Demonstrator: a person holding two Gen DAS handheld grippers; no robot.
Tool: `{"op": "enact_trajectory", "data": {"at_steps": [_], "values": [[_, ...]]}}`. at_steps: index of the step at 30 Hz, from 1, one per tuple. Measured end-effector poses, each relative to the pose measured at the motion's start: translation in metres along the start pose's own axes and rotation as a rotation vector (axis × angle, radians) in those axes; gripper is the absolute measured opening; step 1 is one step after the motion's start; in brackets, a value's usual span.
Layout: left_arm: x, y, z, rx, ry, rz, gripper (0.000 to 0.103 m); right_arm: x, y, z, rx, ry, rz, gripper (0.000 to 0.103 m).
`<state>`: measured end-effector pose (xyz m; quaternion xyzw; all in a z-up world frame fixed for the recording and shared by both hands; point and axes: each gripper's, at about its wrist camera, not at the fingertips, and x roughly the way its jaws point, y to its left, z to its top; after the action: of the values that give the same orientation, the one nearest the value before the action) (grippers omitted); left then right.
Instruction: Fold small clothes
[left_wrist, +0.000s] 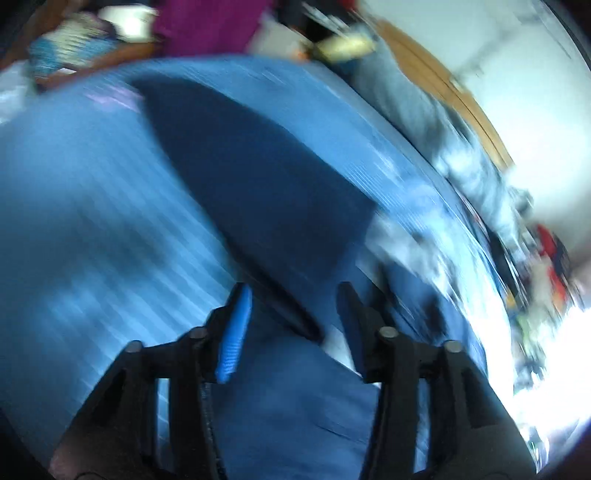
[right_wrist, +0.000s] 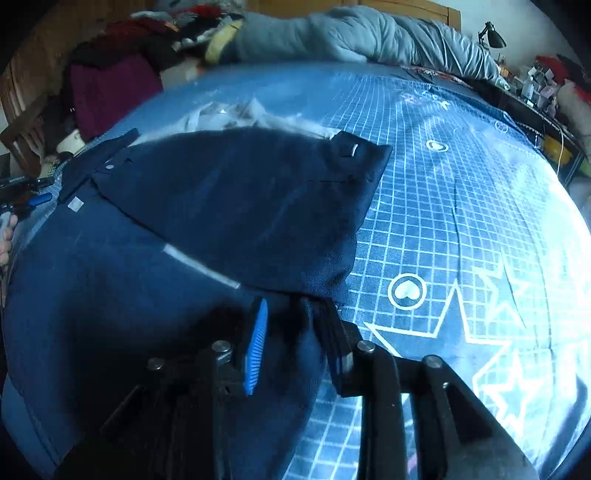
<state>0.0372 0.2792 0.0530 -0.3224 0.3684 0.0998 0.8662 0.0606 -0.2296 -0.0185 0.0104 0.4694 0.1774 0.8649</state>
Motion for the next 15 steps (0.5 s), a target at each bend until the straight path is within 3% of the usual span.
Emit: {"op": "enact_trajectory", "data": {"at_steps": [3, 6, 9, 15], "values": [[0.004, 0.057, 0.057, -0.075, -0.054, 0.064, 0.061, -0.020, 0.006, -0.002, 0.040, -0.019, 0.000, 0.038], [0.034, 0.088, 0.101, -0.091, -0.025, 0.089, 0.060, -0.031, 0.018, 0.000, 0.083, -0.025, 0.025, 0.039], [0.072, 0.098, 0.125, -0.080, 0.031, 0.111, 0.059, -0.035, 0.039, 0.011, 0.098, -0.027, 0.061, 0.040], [0.091, 0.086, 0.143, -0.021, -0.058, 0.223, 0.058, -0.018, 0.082, 0.037, 0.040, -0.022, 0.093, 0.040]]}}
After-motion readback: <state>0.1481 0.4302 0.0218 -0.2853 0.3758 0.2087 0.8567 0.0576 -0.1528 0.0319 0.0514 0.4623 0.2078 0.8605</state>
